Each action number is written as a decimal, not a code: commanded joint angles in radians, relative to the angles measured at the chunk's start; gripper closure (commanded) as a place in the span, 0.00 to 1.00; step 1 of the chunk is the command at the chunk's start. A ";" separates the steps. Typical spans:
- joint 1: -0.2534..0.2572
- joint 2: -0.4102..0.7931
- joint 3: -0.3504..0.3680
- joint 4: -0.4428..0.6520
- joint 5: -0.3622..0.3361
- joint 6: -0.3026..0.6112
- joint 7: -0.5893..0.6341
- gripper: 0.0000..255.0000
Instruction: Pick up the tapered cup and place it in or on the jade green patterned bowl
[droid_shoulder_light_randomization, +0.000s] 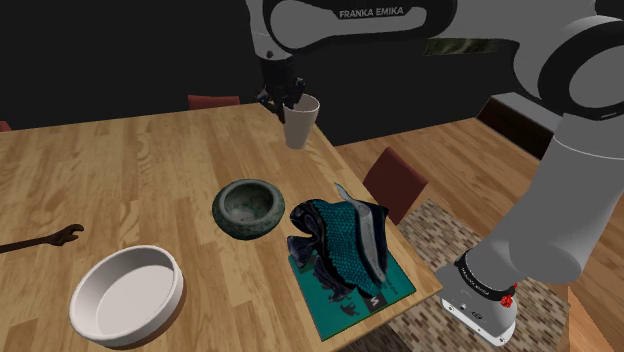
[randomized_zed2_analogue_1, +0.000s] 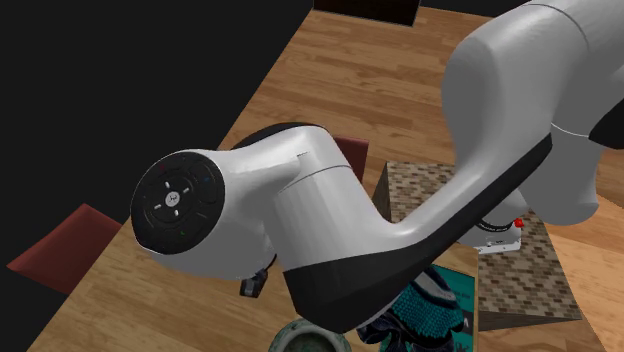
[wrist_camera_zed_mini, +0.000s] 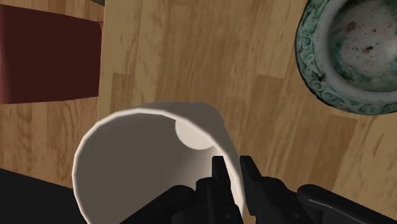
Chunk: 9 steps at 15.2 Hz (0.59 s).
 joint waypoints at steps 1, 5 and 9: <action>0.003 0.001 0.001 0.029 0.000 -0.028 -0.004 1.00; 0.009 0.006 0.002 0.090 -0.001 -0.083 -0.012 1.00; 0.060 0.030 0.023 0.146 -0.008 -0.129 0.048 1.00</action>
